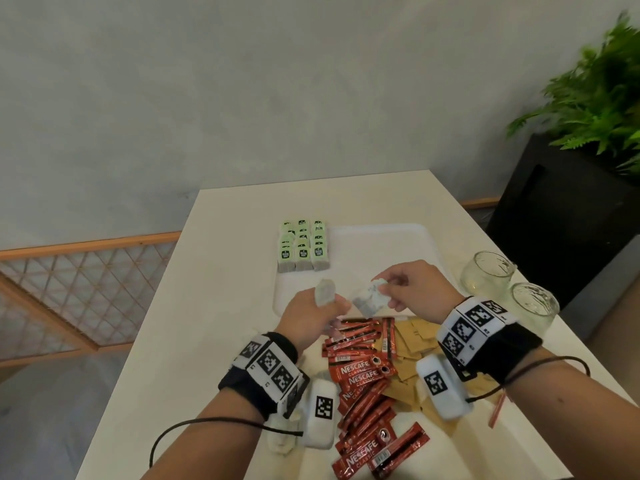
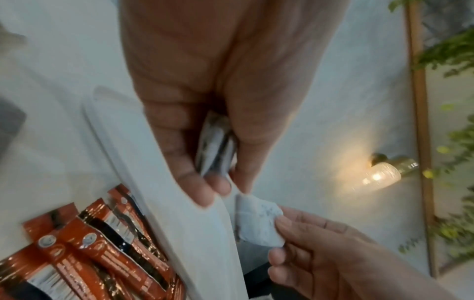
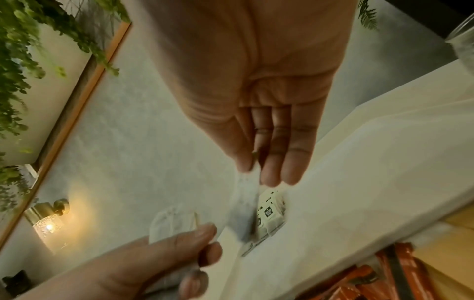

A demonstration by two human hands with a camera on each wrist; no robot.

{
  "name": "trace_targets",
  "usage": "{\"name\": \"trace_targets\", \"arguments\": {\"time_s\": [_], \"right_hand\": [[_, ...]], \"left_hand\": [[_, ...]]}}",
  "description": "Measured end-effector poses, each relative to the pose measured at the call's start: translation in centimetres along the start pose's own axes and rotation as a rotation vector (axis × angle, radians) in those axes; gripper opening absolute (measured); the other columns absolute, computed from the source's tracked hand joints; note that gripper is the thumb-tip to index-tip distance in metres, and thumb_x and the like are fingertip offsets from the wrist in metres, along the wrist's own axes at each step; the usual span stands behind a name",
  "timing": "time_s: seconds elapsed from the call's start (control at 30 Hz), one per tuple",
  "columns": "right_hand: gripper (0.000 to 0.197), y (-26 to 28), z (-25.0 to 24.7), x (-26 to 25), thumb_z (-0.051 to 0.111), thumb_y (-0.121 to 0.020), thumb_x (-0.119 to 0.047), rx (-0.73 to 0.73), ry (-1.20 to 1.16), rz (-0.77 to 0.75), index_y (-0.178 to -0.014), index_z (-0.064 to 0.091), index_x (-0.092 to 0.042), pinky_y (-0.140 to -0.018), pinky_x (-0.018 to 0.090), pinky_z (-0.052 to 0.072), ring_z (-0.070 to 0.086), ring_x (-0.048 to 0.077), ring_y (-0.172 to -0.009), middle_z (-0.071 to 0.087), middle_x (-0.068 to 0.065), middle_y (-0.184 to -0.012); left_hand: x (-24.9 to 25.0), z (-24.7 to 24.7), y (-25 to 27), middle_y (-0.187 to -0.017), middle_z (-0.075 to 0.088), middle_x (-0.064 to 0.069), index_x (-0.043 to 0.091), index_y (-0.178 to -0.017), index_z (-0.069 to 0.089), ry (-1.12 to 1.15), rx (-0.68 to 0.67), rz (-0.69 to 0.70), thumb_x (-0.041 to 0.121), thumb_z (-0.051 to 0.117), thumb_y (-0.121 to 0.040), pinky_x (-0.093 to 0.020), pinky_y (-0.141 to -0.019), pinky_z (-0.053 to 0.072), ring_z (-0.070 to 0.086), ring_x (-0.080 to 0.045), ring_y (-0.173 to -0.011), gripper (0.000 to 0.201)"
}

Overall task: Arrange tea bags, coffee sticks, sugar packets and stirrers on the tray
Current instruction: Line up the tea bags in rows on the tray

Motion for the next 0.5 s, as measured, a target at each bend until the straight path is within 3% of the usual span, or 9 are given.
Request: {"name": "trace_targets", "arguments": {"time_s": [0.1, 0.17, 0.23, 0.33, 0.4, 0.5], "right_hand": [[0.024, -0.1, -1.1, 0.6, 0.063, -0.089, -0.009, 0.084, -0.015, 0.029, -0.108, 0.063, -0.023, -0.066, 0.031, 0.060, 0.070, 0.016, -0.061, 0.069, 0.009, -0.078], [0.024, 0.0, -1.3, 0.7, 0.063, -0.087, -0.007, 0.099, -0.050, 0.042, -0.106, 0.062, -0.022, -0.065, 0.033, 0.061, 0.070, 0.017, -0.060, 0.070, 0.011, -0.079], [0.021, -0.1, -1.4, 0.9, 0.065, -0.085, -0.005, 0.095, -0.119, 0.060, -0.102, 0.065, -0.017, -0.066, 0.035, 0.061, 0.071, 0.020, -0.063, 0.070, 0.013, -0.078], [0.014, -0.1, -1.5, 1.1, 0.068, -0.083, -0.009, 0.084, -0.263, 0.102, -0.097, 0.070, -0.012, -0.073, 0.042, 0.061, 0.073, 0.027, -0.072, 0.073, 0.015, -0.083], [0.013, 0.0, -1.4, 0.7, 0.064, -0.089, -0.015, 0.055, -0.359, 0.111, -0.097, 0.071, -0.009, -0.075, 0.044, 0.061, 0.073, 0.026, -0.077, 0.074, 0.014, -0.084], [0.020, 0.1, -0.9, 0.4, 0.057, -0.095, -0.019, -0.013, -0.387, 0.109, -0.103, 0.070, -0.006, -0.074, 0.041, 0.061, 0.073, 0.025, -0.080, 0.074, 0.013, -0.086]], "left_hand": [[2.3, 0.4, 0.3, -0.067, 0.067, 0.002, 0.015, -0.088, 0.074, -0.148, 0.167, 0.152, 0.020, 0.069, -0.088, -0.031, -0.062, 0.056, 0.062, -0.011, -0.056, 0.008], [3.8, 2.3, 0.6, -0.069, 0.070, 0.006, 0.017, -0.090, 0.076, -0.269, 0.155, 0.260, 0.025, 0.070, -0.086, -0.029, -0.067, 0.055, 0.066, -0.009, -0.062, 0.011], [4.7, 4.2, 0.6, -0.074, 0.072, 0.002, 0.015, -0.086, 0.075, -0.399, 0.141, 0.322, 0.031, 0.071, -0.084, -0.031, -0.071, 0.053, 0.067, -0.013, -0.070, 0.016], [5.3, 5.8, 0.3, -0.071, 0.069, 0.001, 0.016, -0.078, 0.068, -0.532, 0.179, 0.362, 0.037, 0.072, -0.083, -0.024, -0.065, 0.044, 0.062, -0.012, -0.068, 0.022], [5.3, 5.4, -0.1, -0.074, 0.071, 0.001, 0.017, -0.084, 0.072, -0.508, 0.226, 0.348, 0.036, 0.070, -0.084, -0.029, -0.071, 0.051, 0.066, -0.013, -0.072, 0.019], [4.5, 4.2, -0.6, -0.068, 0.070, -0.006, 0.010, -0.074, 0.069, -0.400, 0.286, 0.272, 0.031, 0.063, -0.086, -0.044, -0.070, 0.057, 0.069, -0.023, -0.068, 0.025]]}}
Point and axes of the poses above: each hand's wrist, its own y-axis away from the middle knuckle, its own z-axis out of the palm, x = y × z, the point moved 8 cm from there along -y, towards the middle knuckle
